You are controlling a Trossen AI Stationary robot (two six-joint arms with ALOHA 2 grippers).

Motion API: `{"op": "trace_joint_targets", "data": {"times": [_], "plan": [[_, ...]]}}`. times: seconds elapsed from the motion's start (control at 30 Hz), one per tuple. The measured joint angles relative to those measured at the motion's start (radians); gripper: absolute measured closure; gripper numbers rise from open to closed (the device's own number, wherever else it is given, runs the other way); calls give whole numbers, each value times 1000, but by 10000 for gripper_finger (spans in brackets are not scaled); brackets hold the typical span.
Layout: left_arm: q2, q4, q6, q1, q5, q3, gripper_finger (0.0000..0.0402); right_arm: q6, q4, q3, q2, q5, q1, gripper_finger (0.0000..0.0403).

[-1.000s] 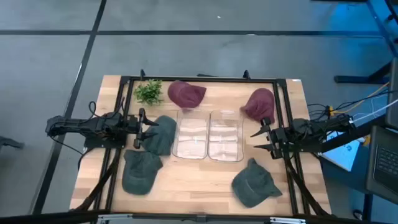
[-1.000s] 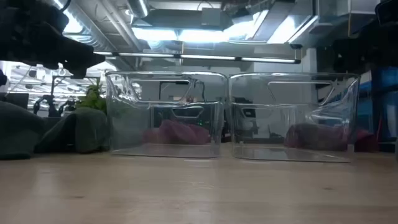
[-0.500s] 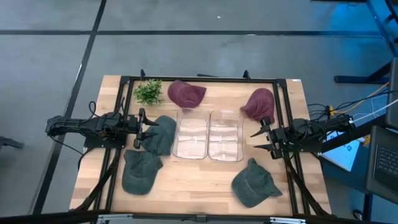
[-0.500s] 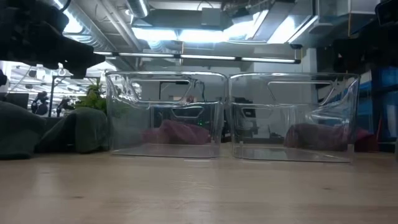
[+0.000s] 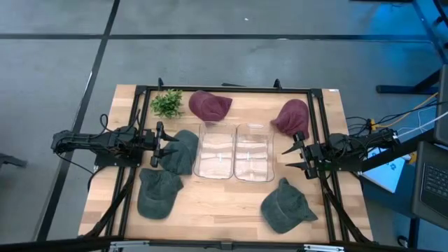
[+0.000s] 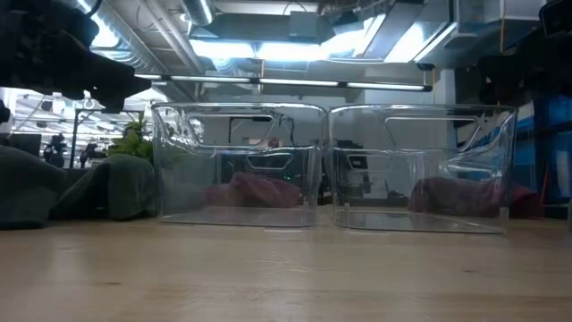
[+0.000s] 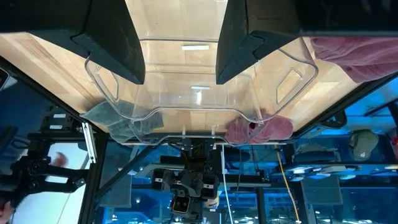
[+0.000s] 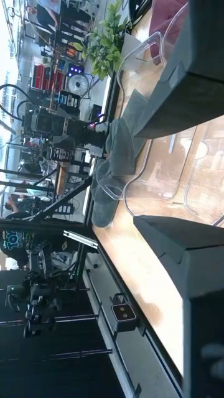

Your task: Pick & Place hat

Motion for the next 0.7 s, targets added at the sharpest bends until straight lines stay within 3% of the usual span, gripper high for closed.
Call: {"op": "trace_joint_targets", "data": {"times": [0.33,0.7], "plan": [[0,0,0,0,0,0,208,0,-53,80,0,0,0,189],[0,0,0,0,0,0,208,0,-518,362,28,0,0,189]]}}
